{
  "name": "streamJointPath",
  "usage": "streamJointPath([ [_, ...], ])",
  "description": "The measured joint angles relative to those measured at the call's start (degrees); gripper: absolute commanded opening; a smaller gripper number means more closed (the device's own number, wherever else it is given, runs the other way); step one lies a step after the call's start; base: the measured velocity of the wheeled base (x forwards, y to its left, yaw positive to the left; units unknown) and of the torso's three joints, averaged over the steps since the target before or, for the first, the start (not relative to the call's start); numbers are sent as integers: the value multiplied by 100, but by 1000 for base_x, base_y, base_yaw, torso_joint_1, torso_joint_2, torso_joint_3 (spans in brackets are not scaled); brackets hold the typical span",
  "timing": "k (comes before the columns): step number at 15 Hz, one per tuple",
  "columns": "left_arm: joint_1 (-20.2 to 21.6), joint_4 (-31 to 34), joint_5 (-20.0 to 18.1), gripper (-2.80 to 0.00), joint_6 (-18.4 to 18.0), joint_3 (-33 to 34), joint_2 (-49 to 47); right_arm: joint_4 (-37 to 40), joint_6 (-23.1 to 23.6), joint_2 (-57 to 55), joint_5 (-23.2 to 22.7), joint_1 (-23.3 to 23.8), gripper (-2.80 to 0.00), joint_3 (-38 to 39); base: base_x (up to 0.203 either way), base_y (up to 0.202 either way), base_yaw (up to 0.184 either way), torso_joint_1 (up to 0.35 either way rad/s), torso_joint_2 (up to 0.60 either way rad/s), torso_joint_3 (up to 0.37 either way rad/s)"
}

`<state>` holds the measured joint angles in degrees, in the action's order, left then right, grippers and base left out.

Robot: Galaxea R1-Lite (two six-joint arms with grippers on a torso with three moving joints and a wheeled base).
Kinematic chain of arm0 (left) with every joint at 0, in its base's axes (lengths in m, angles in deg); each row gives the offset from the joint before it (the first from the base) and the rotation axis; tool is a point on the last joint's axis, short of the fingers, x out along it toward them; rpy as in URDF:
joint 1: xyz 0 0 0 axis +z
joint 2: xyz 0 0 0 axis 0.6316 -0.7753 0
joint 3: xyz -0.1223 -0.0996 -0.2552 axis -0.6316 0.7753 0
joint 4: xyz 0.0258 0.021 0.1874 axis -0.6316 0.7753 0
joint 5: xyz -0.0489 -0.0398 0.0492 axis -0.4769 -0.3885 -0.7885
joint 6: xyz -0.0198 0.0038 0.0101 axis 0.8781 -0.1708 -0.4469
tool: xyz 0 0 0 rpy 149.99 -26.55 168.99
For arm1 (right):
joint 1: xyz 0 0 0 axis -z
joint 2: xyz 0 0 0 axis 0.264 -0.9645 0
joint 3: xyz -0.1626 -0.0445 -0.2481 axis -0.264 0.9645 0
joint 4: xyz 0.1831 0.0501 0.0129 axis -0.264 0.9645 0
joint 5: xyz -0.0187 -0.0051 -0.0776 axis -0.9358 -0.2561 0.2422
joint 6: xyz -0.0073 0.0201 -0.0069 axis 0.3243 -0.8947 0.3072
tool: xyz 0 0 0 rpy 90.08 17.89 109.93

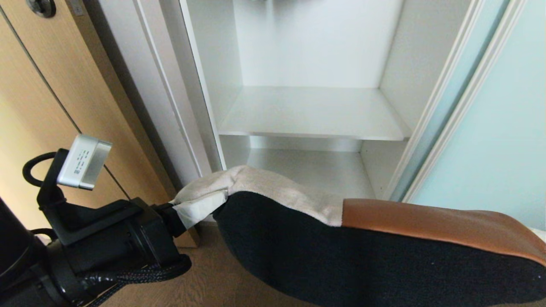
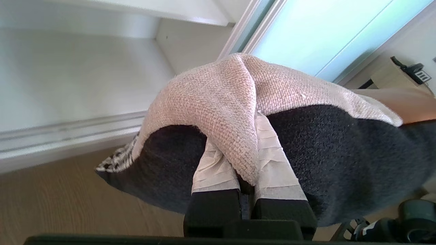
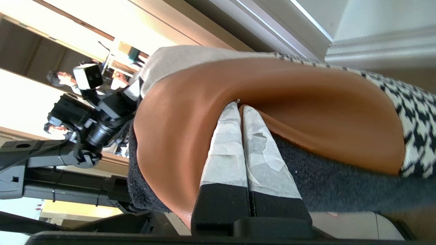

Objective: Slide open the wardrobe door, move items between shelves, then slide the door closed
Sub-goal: Place the pillow on the higher shelf

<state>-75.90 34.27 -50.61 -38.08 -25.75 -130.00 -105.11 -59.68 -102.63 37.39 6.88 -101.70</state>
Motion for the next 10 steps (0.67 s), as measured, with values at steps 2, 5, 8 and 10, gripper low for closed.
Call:
streamJointPath([
  [2, 0, 2, 2, -280, -3, -2, -50, 7, -2, -14, -2, 0, -280, -40, 0, 0, 0, 3, 1, 198],
  [5, 2, 0, -2, -280, -5, -20, -92, 0, -20, -66, 5, 9, -280, -50, 0, 0, 0, 2, 0, 203],
  [8, 24, -5, 9, -280, -20, -16, -152, 4, -20, -85, 5, 5, -280, -30, 0, 0, 0, 2, -1, 138],
  [10, 38, -22, 20, -280, -9, -2, -168, 0, -13, -96, 6, 5, -280, -30, 0, 0, 0, 5, 2, 44],
])
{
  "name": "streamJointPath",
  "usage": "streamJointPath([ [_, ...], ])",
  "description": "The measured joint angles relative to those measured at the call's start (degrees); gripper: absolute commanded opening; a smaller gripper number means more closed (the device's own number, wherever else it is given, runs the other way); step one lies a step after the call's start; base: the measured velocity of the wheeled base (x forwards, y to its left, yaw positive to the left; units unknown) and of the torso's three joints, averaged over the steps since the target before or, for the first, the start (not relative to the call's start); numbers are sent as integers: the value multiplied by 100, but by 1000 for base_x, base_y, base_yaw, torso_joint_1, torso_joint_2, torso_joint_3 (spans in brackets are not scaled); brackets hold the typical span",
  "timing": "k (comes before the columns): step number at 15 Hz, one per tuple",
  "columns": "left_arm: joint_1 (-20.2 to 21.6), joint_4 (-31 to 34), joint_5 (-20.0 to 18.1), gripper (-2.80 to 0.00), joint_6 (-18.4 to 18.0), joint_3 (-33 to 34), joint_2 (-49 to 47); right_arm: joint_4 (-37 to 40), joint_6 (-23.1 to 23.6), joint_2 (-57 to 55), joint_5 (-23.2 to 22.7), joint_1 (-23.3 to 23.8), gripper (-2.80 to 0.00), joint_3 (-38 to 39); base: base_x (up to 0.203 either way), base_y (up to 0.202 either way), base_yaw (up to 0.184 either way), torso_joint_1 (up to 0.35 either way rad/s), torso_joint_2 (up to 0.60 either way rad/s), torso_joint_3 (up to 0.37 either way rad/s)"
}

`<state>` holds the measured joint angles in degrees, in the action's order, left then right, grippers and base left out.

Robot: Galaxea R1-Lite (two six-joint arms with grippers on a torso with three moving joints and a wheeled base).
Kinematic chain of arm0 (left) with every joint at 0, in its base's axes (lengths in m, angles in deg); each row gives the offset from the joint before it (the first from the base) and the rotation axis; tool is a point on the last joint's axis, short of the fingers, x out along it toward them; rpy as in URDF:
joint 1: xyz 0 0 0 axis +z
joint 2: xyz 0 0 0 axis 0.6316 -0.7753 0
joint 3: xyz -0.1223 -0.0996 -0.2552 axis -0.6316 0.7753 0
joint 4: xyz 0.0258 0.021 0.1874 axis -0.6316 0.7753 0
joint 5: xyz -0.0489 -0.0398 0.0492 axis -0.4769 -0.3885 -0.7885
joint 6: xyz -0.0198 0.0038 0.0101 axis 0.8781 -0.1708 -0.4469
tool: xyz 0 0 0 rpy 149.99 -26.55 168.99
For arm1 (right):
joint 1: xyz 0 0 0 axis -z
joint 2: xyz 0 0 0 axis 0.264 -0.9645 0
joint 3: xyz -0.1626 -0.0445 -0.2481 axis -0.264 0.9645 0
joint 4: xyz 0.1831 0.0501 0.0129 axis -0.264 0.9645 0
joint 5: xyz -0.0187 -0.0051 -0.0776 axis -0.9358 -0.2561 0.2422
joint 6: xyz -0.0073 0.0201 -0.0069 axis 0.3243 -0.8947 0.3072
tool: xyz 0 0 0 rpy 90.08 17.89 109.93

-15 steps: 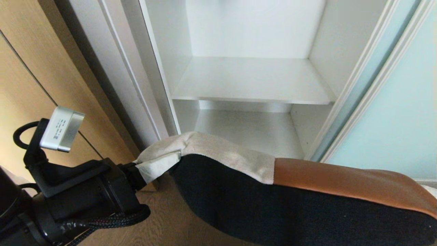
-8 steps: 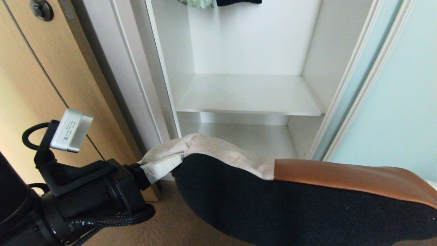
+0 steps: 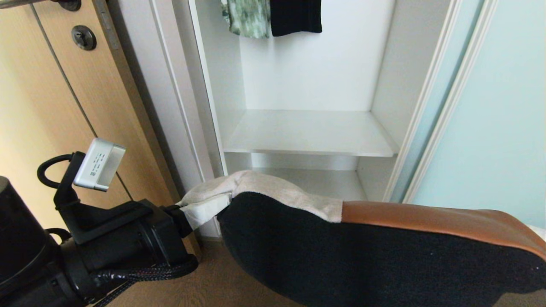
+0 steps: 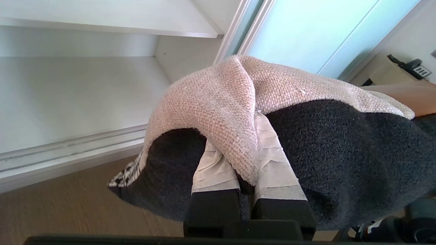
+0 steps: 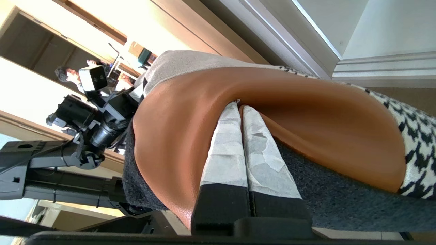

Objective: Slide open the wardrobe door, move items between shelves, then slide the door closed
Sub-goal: Place the pillow on the higher shelf

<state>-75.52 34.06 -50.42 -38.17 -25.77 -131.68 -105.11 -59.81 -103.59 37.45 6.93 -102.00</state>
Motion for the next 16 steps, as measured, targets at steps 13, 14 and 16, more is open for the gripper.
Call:
streamJointPath([
  [13, 30, 8, -11, -280, -27, 67, 9, -2, 21, -79, 21, 2, -280, -151, 40, 0, 0, 1, 1, 4],
  [14, 33, 9, -13, -280, -27, 67, 5, 11, 19, -96, 18, -2, -280, -151, 205, 0, 1, 5, 0, 5],
  [16, 33, 9, -13, -280, -22, 67, 0, -5, 13, -107, 11, -2, -280, -133, 197, 0, 0, 1, 1, 0],
])
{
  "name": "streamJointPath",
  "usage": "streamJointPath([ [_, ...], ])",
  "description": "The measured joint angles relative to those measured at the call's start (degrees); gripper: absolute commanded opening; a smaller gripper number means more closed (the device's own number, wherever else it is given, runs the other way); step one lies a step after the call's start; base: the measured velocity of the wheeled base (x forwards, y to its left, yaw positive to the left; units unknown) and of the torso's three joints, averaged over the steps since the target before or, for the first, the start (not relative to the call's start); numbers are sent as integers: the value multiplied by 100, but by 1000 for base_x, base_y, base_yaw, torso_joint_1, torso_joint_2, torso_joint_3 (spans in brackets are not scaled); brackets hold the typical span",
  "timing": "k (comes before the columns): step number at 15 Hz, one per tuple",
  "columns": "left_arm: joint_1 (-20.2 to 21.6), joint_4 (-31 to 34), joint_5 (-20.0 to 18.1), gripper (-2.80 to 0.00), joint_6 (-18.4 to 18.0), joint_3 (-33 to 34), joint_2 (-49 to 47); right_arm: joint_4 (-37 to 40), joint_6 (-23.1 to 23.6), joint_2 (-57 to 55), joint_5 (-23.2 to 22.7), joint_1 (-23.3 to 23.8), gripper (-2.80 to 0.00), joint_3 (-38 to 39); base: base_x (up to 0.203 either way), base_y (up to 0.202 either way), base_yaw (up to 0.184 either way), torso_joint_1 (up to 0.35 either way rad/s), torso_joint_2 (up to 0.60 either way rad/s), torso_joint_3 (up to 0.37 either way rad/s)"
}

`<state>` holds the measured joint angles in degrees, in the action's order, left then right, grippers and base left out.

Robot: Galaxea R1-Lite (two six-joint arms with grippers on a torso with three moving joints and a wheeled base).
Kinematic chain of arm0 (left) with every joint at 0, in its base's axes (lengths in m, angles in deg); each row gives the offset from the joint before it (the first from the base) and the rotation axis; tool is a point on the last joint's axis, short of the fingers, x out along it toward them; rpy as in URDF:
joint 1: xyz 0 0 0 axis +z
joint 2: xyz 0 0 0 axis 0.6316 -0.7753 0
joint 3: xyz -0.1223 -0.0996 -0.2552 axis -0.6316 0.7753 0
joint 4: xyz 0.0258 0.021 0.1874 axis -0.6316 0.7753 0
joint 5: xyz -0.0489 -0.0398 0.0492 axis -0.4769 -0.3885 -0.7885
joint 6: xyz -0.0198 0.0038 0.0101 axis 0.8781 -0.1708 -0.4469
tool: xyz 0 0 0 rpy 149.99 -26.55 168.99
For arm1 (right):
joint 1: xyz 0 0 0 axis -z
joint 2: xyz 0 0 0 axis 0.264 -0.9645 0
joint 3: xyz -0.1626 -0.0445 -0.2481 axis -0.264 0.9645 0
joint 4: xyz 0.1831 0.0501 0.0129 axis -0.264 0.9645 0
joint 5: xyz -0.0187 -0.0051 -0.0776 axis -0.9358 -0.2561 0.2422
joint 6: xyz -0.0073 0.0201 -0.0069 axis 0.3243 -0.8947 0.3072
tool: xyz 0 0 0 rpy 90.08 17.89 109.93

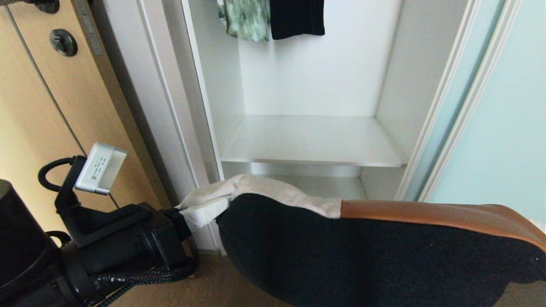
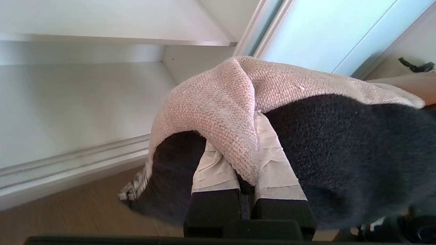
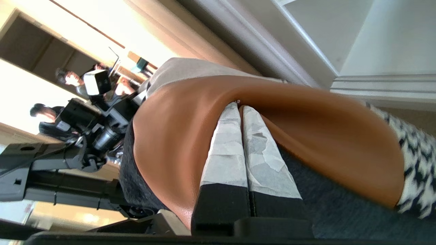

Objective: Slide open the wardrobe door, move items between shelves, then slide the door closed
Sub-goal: Place the pillow on the higher shelf

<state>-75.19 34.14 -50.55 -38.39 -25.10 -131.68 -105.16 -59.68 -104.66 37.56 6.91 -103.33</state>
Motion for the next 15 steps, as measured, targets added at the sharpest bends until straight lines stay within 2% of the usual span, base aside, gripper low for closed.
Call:
streamJointPath([
  [15, 0, 5, -9, -280, -21, 17, -36, -9, -5, -102, -1, 9, -280, 10, 193, 0, 1, 4, 2, 2],
])
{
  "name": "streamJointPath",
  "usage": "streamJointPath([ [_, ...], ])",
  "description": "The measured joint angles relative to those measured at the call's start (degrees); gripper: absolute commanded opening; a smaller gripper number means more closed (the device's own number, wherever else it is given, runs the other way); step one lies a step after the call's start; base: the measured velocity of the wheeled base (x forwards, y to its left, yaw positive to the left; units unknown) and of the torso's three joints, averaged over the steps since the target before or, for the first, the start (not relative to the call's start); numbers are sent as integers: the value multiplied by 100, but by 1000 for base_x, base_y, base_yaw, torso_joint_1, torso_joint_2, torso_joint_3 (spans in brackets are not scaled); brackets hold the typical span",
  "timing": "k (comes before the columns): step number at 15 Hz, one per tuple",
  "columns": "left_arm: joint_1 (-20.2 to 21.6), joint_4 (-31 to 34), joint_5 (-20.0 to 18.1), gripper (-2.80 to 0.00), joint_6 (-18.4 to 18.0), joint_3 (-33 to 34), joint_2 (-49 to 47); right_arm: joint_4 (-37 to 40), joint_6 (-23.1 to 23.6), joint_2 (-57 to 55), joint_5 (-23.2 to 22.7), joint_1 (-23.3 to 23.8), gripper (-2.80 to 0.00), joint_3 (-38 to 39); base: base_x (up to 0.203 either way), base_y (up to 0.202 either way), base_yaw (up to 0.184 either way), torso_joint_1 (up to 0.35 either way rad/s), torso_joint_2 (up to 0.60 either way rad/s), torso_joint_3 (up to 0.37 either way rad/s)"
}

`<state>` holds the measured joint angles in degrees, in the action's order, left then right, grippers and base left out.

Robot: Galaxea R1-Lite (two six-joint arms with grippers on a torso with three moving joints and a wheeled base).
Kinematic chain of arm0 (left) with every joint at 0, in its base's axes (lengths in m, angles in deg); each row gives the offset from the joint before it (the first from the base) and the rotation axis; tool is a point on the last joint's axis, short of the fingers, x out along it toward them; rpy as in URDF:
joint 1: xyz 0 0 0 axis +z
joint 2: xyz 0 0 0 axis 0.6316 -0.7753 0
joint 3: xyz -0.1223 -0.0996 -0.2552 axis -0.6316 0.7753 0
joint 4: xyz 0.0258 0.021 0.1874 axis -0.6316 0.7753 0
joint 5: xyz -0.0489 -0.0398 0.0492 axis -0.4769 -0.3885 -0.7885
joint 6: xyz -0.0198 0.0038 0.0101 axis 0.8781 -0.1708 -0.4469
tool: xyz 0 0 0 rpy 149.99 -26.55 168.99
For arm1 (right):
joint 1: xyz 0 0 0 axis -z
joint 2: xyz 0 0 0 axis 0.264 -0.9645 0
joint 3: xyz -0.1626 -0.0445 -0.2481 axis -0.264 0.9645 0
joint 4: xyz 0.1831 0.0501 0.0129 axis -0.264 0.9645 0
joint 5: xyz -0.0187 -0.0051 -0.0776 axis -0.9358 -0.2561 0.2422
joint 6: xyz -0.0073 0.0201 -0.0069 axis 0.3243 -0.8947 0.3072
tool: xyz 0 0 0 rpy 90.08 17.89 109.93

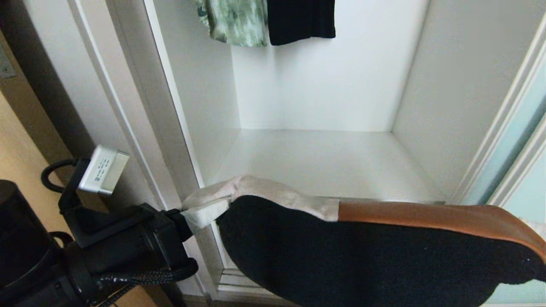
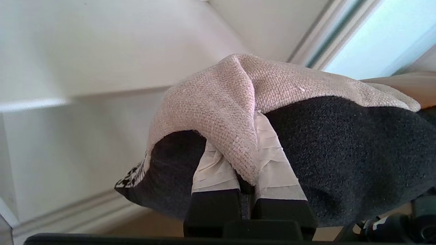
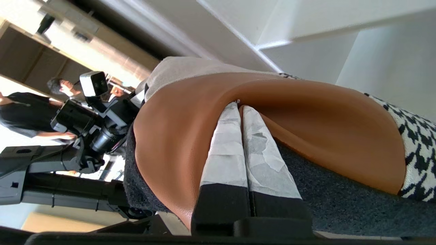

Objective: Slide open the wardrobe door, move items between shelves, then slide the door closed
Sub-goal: Place the pillow on the higher shelf

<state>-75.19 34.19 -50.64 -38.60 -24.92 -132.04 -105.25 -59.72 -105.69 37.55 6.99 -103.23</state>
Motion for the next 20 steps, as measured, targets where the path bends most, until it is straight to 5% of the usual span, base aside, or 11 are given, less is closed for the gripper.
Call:
streamJointPath([
  [4, 0, 1, 16, -280, -123, -28, -51, -20, 2, -52, 6, -2, -280, -38, 17, 0, 0, 2, 0, 0],
  [10, 6, 22, 532, -280, -323, -542, -346, -368, -28, -453, 15, 13, -280, -417, 0, 0, 0, 0, 0, 0],
  [17, 13, 1194, 634, -280, -283, -2399, -559, -309, 33, -1125, 39, 208, -280, -1936, 0, 0, 0, 0, 0, 0],
  [20, 154, 1224, 631, -280, -279, -3154, -1020, -349, 40, -1660, 37, 327, -280, -2629, 0, 0, 0, 0, 0, 0],
])
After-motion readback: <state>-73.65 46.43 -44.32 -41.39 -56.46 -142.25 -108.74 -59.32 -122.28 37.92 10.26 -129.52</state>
